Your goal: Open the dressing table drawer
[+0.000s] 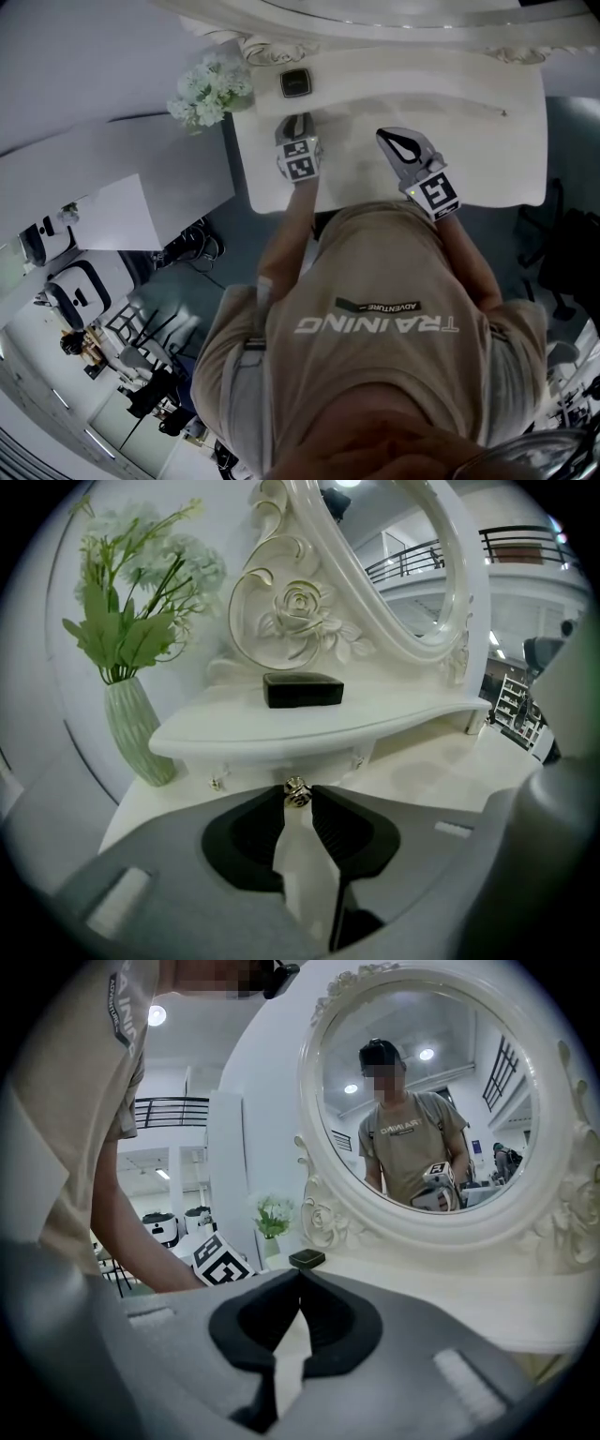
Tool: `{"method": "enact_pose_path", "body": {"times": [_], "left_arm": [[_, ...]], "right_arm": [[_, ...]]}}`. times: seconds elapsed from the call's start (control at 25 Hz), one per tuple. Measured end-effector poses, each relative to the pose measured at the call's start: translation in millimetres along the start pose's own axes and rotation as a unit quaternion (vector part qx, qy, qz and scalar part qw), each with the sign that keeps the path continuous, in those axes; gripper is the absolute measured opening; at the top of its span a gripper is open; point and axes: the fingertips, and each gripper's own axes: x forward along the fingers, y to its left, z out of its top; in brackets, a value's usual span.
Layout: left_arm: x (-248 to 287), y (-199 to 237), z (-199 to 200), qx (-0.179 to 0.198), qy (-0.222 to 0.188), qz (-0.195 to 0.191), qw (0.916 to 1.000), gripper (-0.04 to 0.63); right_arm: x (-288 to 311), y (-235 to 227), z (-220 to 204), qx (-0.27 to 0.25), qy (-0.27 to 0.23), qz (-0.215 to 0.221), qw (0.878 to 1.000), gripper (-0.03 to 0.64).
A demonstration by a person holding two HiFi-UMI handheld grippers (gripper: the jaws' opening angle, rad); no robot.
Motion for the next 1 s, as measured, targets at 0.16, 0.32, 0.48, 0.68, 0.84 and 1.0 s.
{"method": "enact_pose_path", "body": {"times": [0.16, 0.32, 0.48, 0.68, 0.84, 1.0], "left_arm": [[-2.0, -1.4, 1.9, 0.009, 0.006, -0.002, 0.9999, 0.089], [-5.9, -1.5, 0.4, 0.012, 0.011, 0.0, 0.9999, 0.089], [-14.5, -5.3, -6.6, 0.008, 0.014, 0.003, 0.9999, 0.089], [-29.5, -9.2, -19.5, 0.007, 0.02, 0.001, 0.9998, 0.09], [-35.8, -11.0, -24.5, 0.008, 0.021, -0.003, 0.9997, 0.091], [-42.0, -13.2, -28.8, 0.007, 0.023, -0.006, 0.9997, 0.091]], "right_arm": [[-2.0, 0.9, -5.9, 0.0, 0.008, 0.006, 1.0, 0.003], [-3.2, 1.9, -6.7, 0.002, 0.01, 0.009, 1.0, 0.003], [-3.2, 3.6, -8.5, 0.004, 0.008, 0.013, 1.0, 0.003], [-2.9, 13.7, -5.3, 0.007, 0.006, 0.023, 1.0, 0.003], [-3.3, 19.1, -0.9, -0.001, 0.007, 0.027, 1.0, 0.003], [-6.5, 24.6, -1.2, -0.006, 0.011, 0.027, 1.0, 0.003]]}}
